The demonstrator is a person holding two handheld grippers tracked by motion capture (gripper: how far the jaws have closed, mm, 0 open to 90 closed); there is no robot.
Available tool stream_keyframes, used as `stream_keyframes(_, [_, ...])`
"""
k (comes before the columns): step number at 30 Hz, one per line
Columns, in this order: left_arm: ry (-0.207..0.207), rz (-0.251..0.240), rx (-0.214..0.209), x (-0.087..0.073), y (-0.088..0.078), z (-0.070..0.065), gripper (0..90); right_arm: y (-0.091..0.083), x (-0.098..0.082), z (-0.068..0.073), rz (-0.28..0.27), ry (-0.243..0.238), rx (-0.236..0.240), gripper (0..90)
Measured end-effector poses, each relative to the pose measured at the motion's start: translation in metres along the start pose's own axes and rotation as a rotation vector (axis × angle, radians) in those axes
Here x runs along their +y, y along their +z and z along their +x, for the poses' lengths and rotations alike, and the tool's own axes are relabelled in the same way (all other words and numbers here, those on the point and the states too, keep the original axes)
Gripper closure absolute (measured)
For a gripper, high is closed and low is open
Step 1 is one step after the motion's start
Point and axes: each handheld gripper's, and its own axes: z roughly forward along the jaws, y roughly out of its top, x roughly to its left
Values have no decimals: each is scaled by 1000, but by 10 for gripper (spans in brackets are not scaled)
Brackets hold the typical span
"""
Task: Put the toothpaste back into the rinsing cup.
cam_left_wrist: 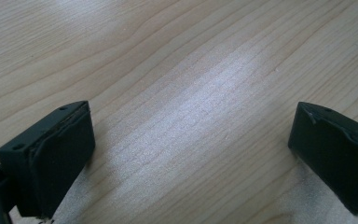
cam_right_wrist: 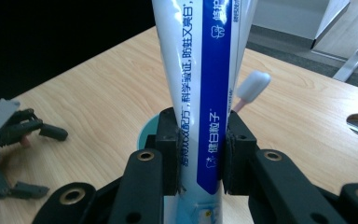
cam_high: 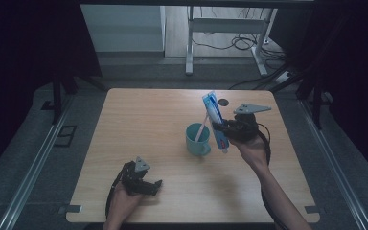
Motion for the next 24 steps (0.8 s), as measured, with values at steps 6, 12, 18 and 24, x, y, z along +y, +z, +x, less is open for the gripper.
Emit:
stream_keyframes(6, [9,2,-3,0,0,0,0,4,5,-2,-14,13,7,725])
stream_keyframes(12, [10,2,-4,0,0,0,0,8,10,-2,-28,18,12,725])
stream_keyframes(18, [9,2,-2,0,0,0,0,11,16,-1,-41,25,20,725])
stream_keyframes(24, [10,2,-2,0,0,0,0,16,22,1,-51,15,13,725])
